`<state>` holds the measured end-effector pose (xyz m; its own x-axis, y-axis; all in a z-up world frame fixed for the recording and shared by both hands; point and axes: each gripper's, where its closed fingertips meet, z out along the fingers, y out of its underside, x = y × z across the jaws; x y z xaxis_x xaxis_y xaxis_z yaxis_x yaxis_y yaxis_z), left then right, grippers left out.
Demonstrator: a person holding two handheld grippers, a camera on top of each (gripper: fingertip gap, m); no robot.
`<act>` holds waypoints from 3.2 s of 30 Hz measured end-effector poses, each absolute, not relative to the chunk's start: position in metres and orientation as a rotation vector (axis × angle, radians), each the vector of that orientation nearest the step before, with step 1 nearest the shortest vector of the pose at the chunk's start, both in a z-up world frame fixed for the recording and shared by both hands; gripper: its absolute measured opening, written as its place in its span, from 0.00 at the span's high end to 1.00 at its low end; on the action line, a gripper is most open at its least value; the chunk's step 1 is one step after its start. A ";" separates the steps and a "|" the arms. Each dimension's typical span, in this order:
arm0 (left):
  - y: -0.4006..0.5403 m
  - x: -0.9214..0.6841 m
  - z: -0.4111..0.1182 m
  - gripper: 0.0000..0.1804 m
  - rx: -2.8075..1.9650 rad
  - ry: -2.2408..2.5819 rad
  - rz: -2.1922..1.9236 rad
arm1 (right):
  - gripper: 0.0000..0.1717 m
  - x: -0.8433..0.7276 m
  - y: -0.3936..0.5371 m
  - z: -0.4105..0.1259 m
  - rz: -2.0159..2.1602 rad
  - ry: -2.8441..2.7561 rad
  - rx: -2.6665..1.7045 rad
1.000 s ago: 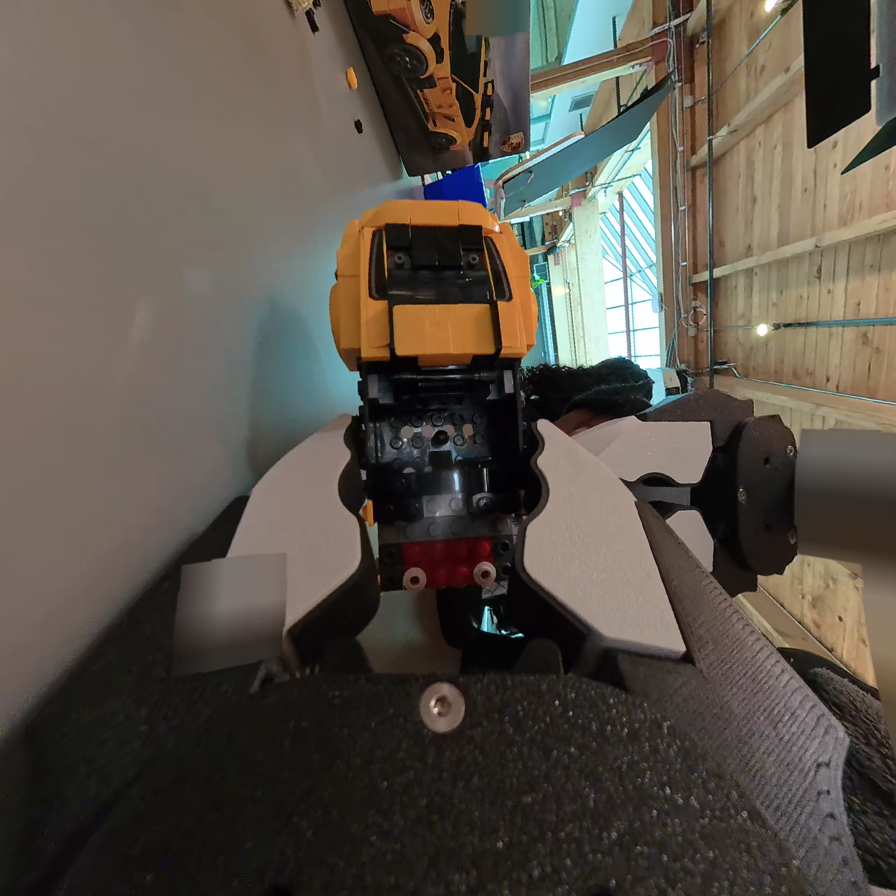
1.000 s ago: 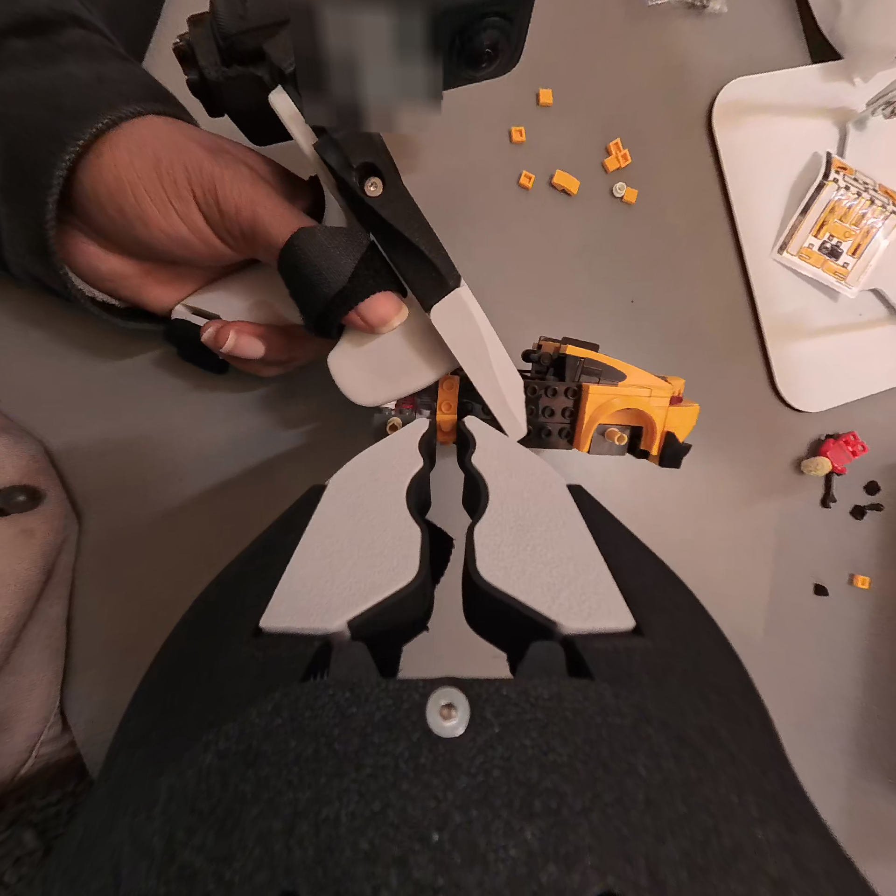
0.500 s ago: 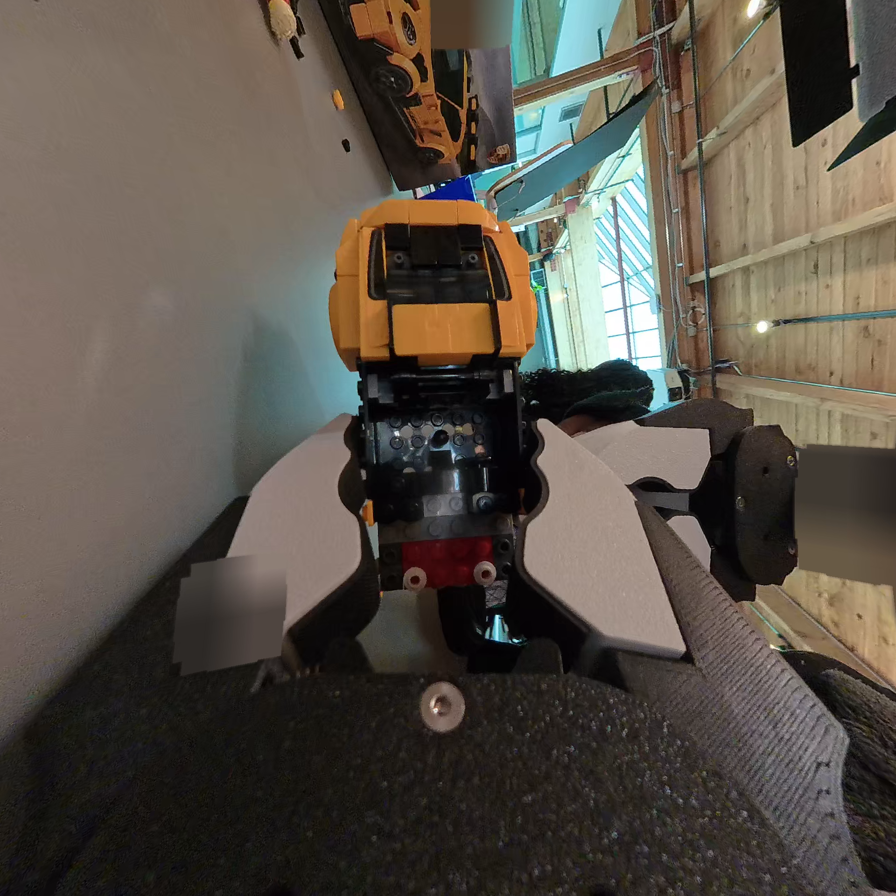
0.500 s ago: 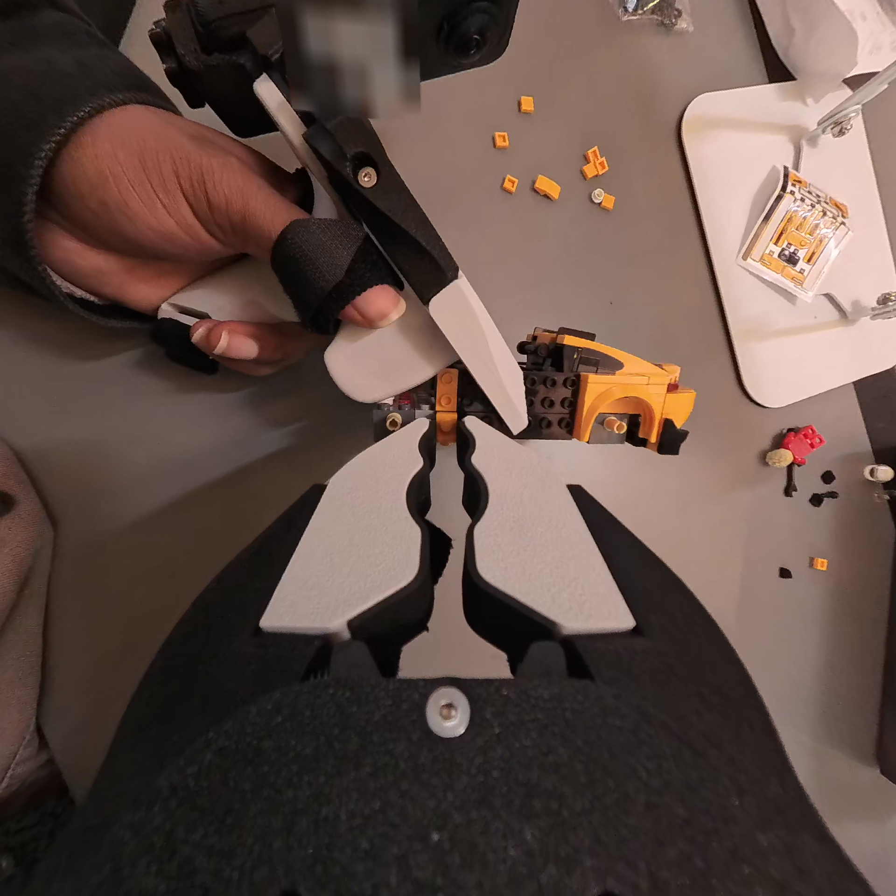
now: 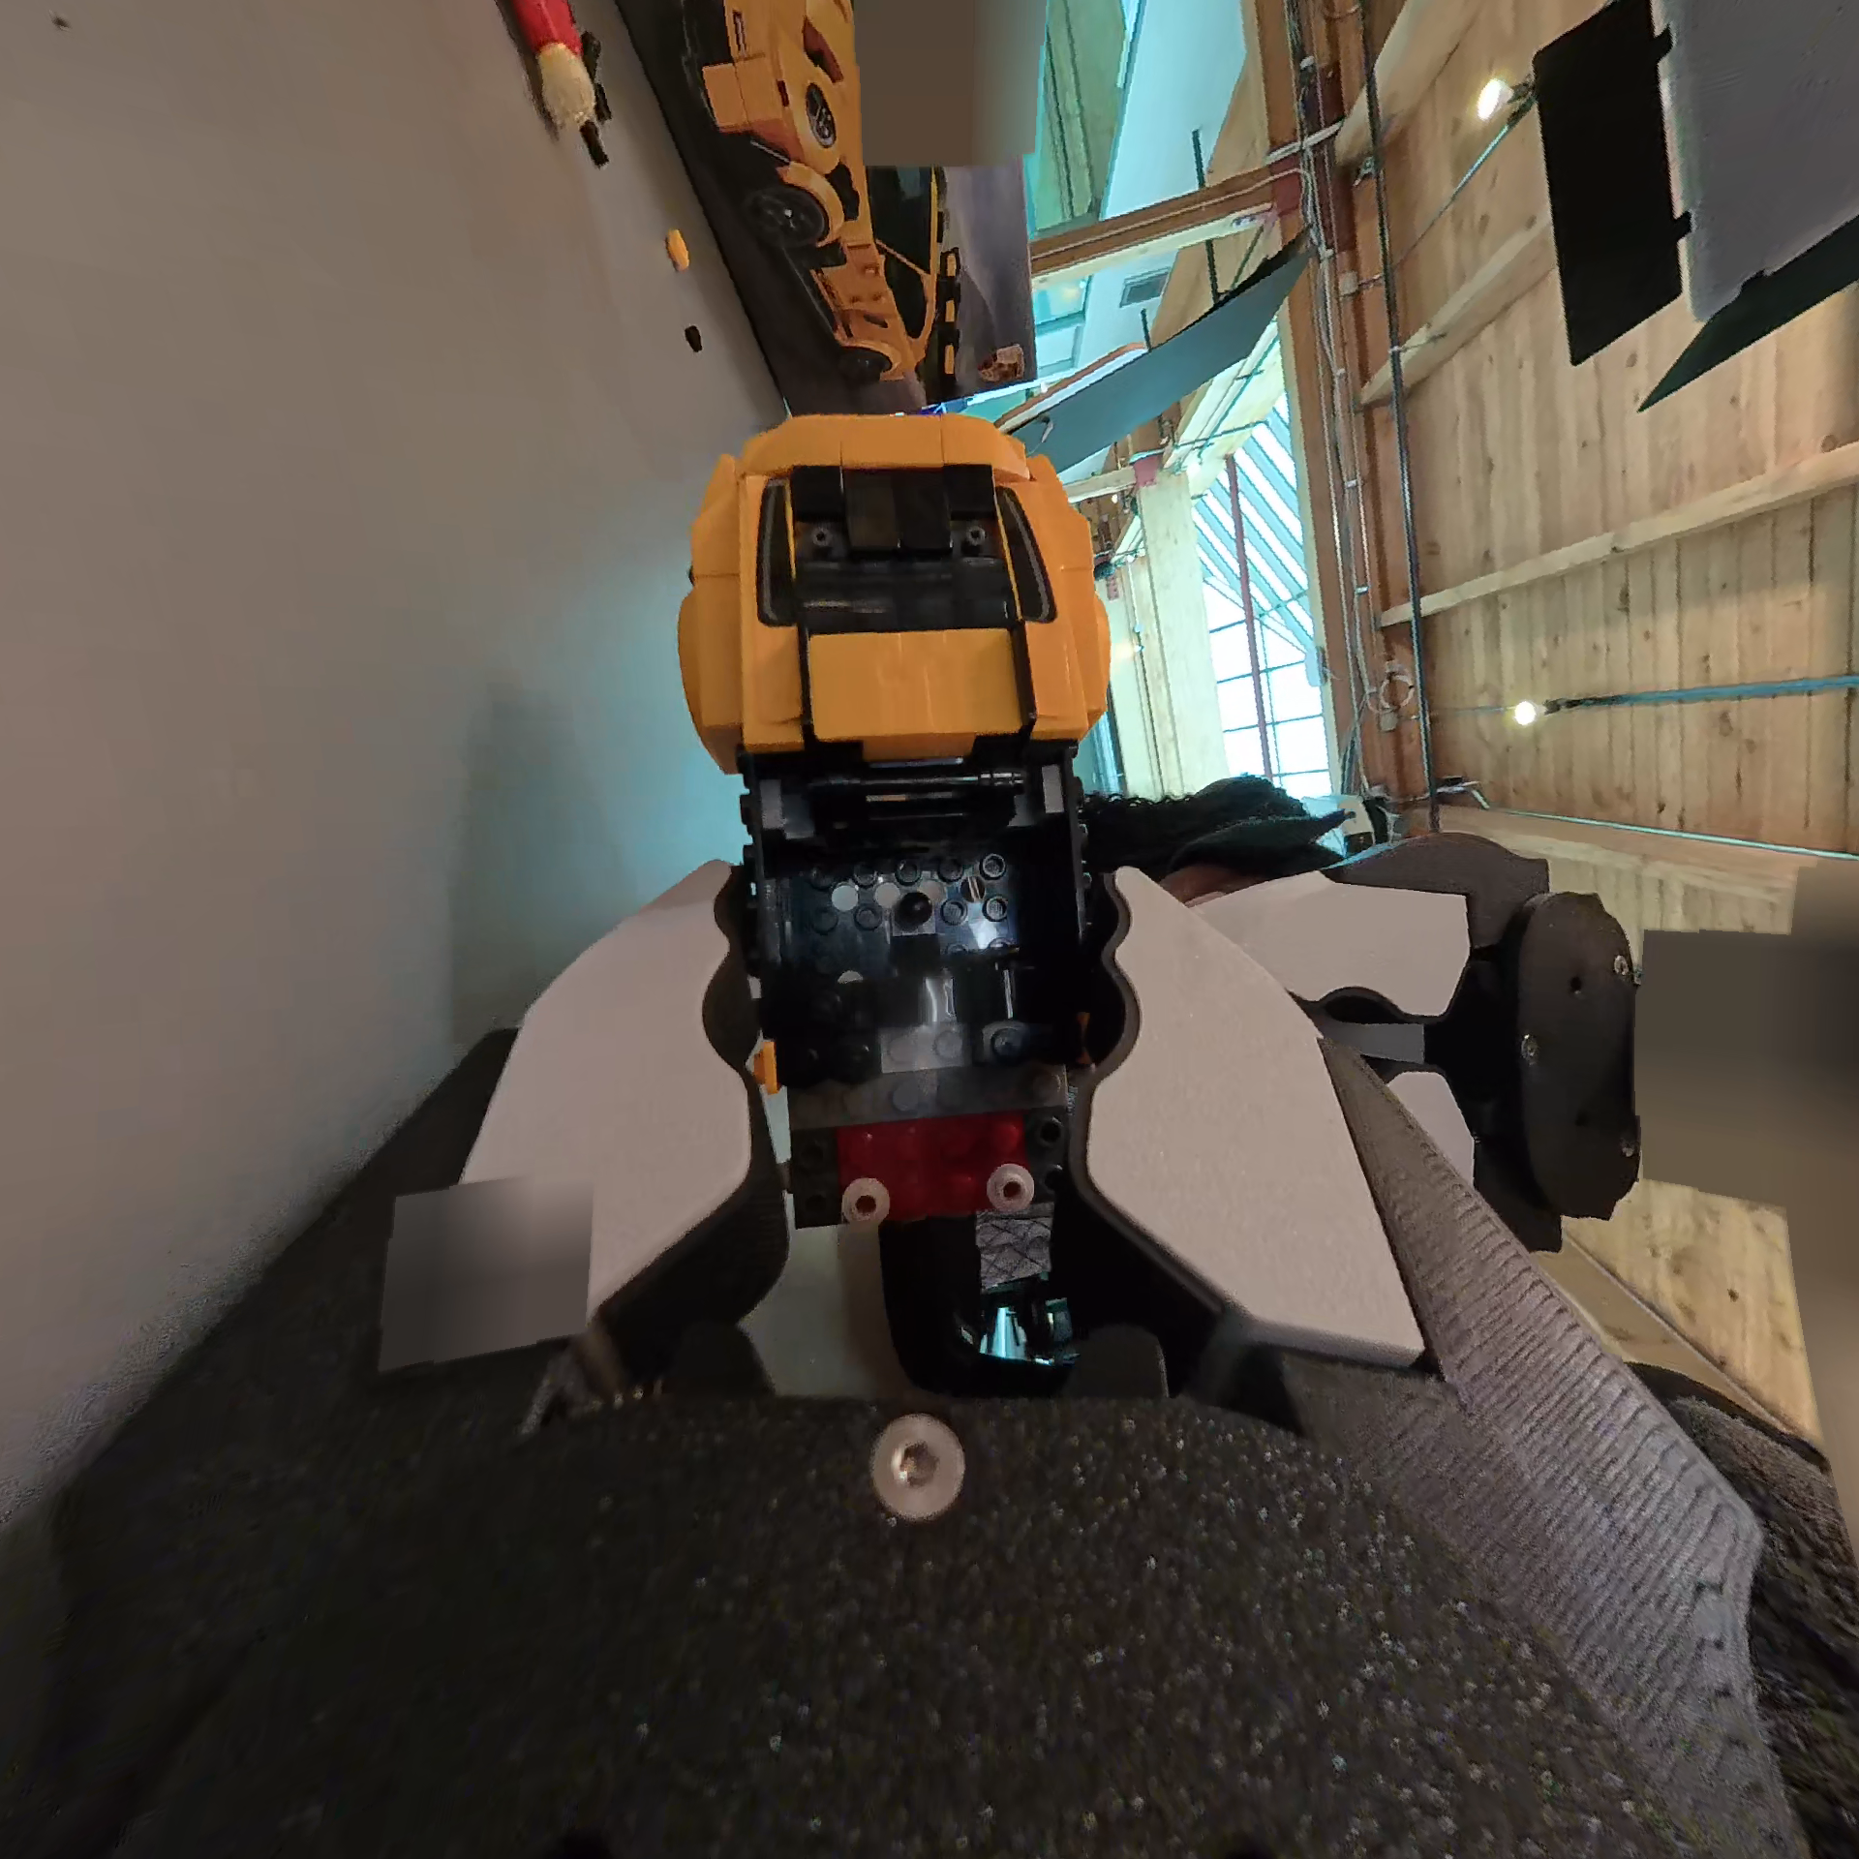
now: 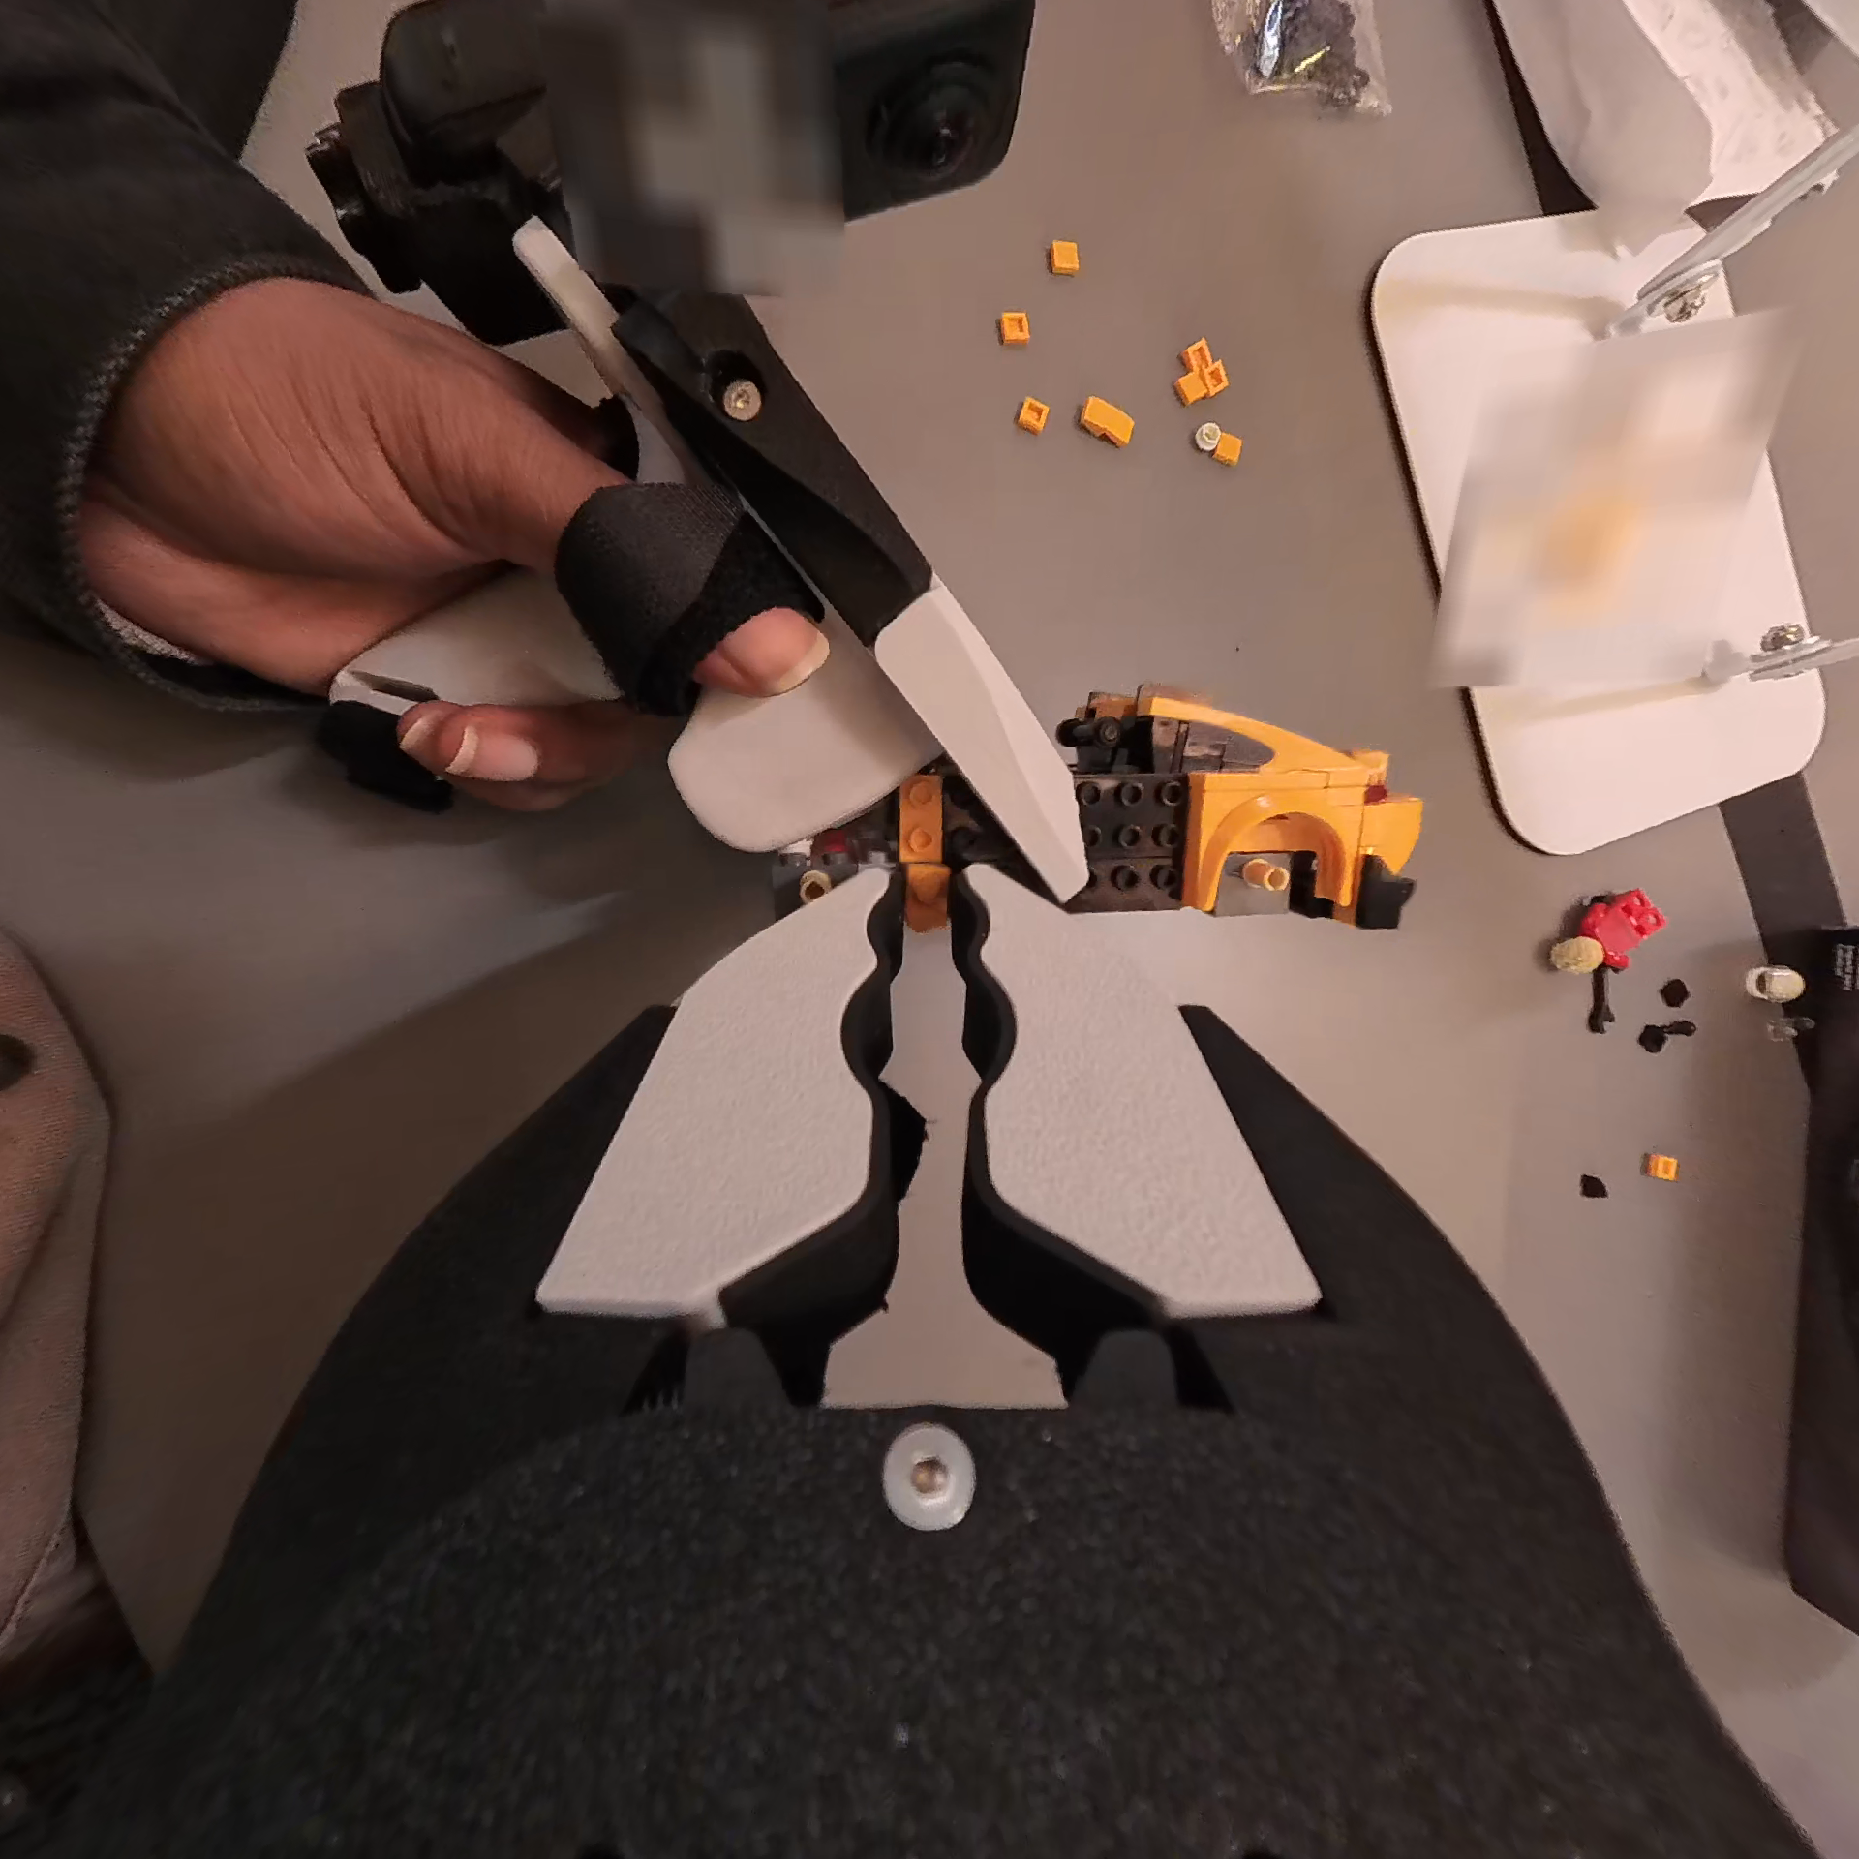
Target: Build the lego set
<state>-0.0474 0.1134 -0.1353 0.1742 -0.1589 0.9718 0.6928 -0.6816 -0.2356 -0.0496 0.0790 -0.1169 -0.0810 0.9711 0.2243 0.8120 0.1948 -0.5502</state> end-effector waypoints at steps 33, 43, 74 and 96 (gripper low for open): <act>0.122 -0.072 -0.126 0.64 -1.672 -0.581 -1.609 | 0.93 -0.056 0.000 -0.197 0.626 -2.108 -1.719; 0.120 -0.069 -0.125 0.65 -1.674 -0.576 -1.625 | 0.94 -0.046 -0.009 -0.177 0.856 -2.142 -1.635; 0.117 -0.057 -0.131 0.65 -1.727 -0.528 -1.642 | 0.93 0.005 0.001 -0.195 0.615 -2.289 -1.403; 0.119 -0.061 -0.132 0.64 -1.731 -0.525 -1.635 | 0.97 0.039 0.009 -0.204 0.134 -3.310 -0.812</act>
